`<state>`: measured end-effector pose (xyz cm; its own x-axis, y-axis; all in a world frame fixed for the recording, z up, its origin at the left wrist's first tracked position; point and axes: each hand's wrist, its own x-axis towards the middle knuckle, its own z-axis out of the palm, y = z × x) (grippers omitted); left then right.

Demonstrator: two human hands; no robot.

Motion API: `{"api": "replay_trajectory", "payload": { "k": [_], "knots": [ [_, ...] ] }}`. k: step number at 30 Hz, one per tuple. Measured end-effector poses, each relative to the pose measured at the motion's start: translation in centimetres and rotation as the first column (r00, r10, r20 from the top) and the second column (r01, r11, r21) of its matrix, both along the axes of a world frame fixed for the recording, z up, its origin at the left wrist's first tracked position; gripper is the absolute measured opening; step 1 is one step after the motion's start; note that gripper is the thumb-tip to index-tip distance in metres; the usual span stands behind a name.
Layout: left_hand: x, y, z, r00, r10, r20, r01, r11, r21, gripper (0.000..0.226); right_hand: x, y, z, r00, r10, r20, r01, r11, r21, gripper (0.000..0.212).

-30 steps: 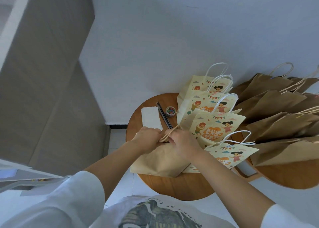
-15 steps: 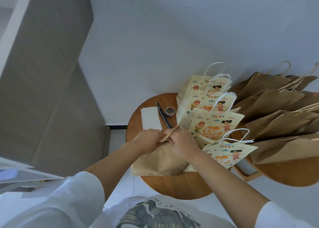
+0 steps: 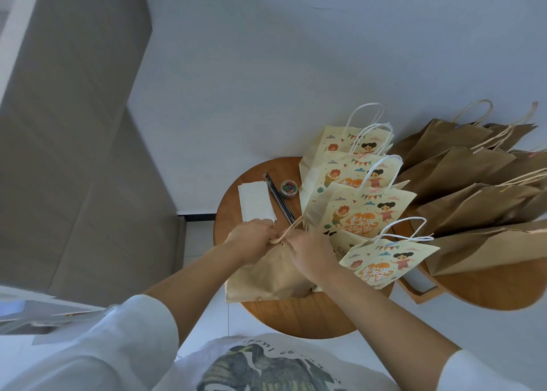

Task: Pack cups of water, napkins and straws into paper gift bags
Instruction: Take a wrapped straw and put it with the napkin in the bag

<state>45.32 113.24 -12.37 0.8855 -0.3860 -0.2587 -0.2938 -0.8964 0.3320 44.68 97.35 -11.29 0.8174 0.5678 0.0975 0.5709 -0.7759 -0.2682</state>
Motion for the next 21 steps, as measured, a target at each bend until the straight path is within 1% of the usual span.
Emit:
{"api": "replay_trajectory", "payload": {
  "k": [1,2,4,5,7,9,11,12,15,16,18,19,20,21],
  "knots": [
    [0.0,0.0,0.0,1.0,-0.009,-0.003,0.009,1.0,-0.006,0.027,-0.5,-0.1,-0.4,0.999,-0.005,0.048,0.002,0.999,0.05,0.01],
    [0.0,0.1,0.0,1.0,-0.019,-0.004,0.019,1.0,-0.007,0.026,-1.0,-0.2,-0.9,0.995,-0.014,0.095,0.008,0.998,0.065,0.019],
    [-0.2,0.1,-0.1,1.0,-0.019,0.002,0.019,1.0,0.002,0.025,-1.8,-0.1,-1.8,0.99,-0.056,0.129,0.052,0.998,0.035,0.031],
    [-0.2,0.2,-0.2,1.0,-0.004,0.002,0.004,1.0,0.003,0.025,-2.2,0.1,-2.4,0.991,-0.071,0.109,0.07,0.997,0.018,0.037],
    [0.0,0.5,-0.2,1.0,0.024,0.008,-0.024,1.0,0.003,0.025,-2.8,0.2,-3.5,0.995,-0.096,0.022,0.096,0.995,0.014,0.048],
    [0.2,0.7,-0.1,0.999,0.035,0.02,-0.035,0.999,0.004,0.025,-3.2,0.2,-3.6,0.994,-0.105,-0.036,0.107,0.993,0.053,0.053],
    [0.3,1.0,0.1,0.999,0.029,0.036,-0.029,1.0,0.002,0.025,-3.4,-0.3,-3.2,0.993,-0.105,-0.053,0.11,0.989,0.094,0.052],
    [0.3,1.0,0.3,0.999,0.016,0.042,-0.016,1.0,0.006,0.024,-3.6,-0.5,-2.7,0.991,-0.122,-0.051,0.128,0.981,0.144,0.047],
    [0.0,0.7,1.4,0.998,-0.034,0.058,0.032,0.999,0.03,0.023,-3.9,-1.4,-0.5,0.971,-0.238,-0.013,0.227,0.907,0.355,0.02],
    [-0.3,0.5,1.8,0.997,-0.048,0.065,0.045,0.998,0.045,0.024,-3.8,-1.8,0.1,0.957,-0.288,0.019,0.258,0.883,0.392,0.014],
    [-1.1,0.2,2.9,0.995,-0.065,0.077,0.059,0.995,0.077,0.024,-3.8,-2.8,0.7,0.919,-0.389,0.059,0.337,0.857,0.389,0.009],
    [-1.6,0.1,3.4,0.994,-0.07,0.084,0.063,0.994,0.089,0.024,-3.9,-3.2,1.1,0.904,-0.423,0.06,0.374,0.852,0.367,0.015],
    [-2.1,0.1,3.9,0.993,-0.074,0.093,0.064,0.993,0.102,0.024,-4.1,-3.5,1.4,0.899,-0.436,0.044,0.398,0.855,0.333,0.026],
    [-2.6,0.0,4.4,0.992,-0.07,0.102,0.059,0.992,0.109,0.023,-4.4,-3.8,1.9,0.903,-0.429,-0.031,0.419,0.863,0.283,0.041]
  ]
}}
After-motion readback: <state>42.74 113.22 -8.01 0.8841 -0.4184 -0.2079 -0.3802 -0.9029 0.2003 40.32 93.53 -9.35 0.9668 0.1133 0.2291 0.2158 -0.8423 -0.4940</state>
